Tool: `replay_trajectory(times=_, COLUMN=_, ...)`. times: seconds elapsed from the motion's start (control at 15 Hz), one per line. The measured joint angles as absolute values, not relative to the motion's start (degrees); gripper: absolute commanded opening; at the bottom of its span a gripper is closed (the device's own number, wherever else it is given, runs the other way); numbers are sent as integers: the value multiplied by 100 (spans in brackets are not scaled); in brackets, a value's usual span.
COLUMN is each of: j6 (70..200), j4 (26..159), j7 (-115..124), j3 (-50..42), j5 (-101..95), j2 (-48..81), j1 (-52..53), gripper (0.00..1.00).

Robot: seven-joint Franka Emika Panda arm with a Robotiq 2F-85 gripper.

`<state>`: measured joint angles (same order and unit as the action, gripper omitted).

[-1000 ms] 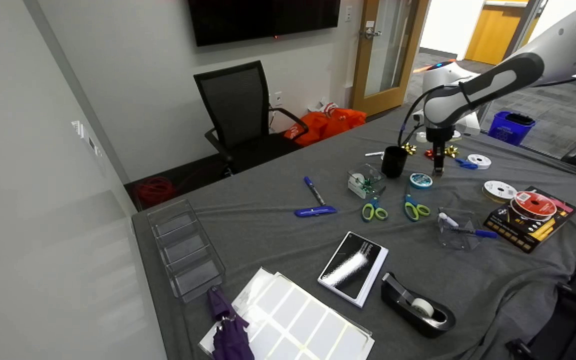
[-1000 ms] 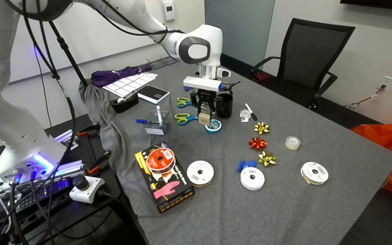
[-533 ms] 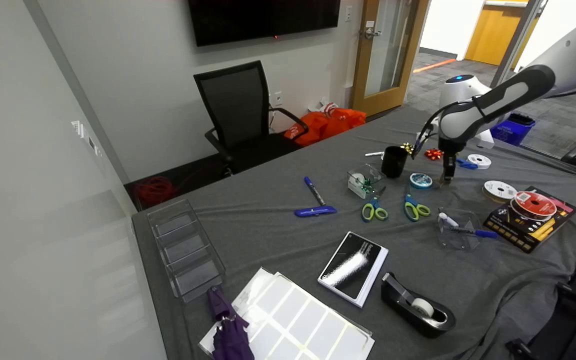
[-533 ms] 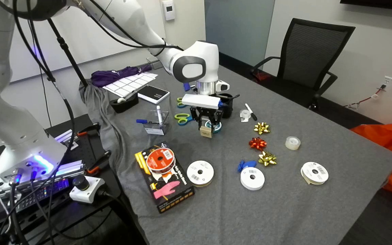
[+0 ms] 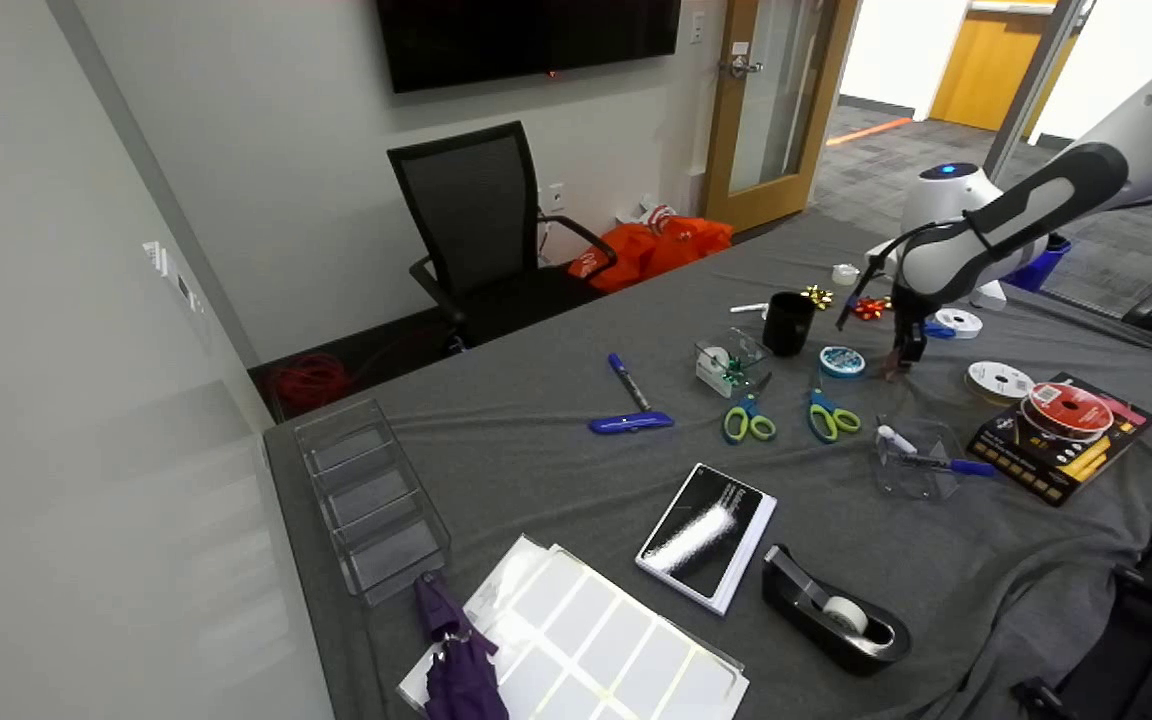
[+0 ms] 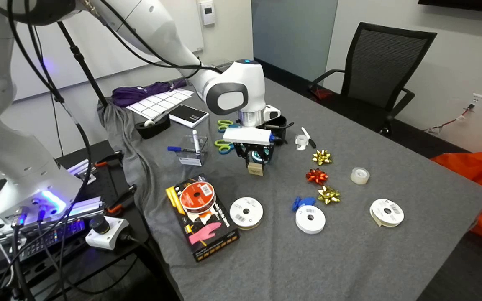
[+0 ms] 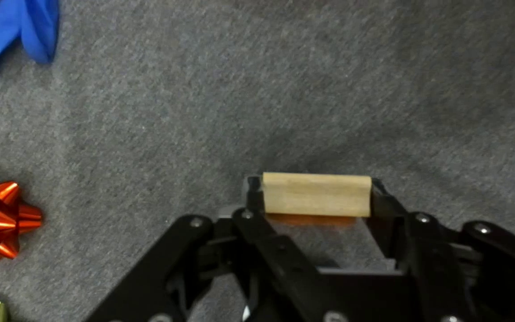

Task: Put the brown object on the table

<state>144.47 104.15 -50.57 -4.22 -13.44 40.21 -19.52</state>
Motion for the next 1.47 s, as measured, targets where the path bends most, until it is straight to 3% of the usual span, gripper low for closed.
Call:
replay_trajectory(times=0.27, j6=14935, j4=10609, j7=-5246, j3=-567, j5=-1642, j2=3964, j1=-1969, gripper=99)
replay_trajectory(times=1.0, j6=15234, j4=10832, j7=-5097, j3=-874, j5=-2131, j2=3896, j1=-1742, gripper=100)
replay_trajectory(times=1.47, j6=13303, j4=10802, j7=-4845, j3=-482, j5=-1538, j2=3105, j1=-1387, gripper=100)
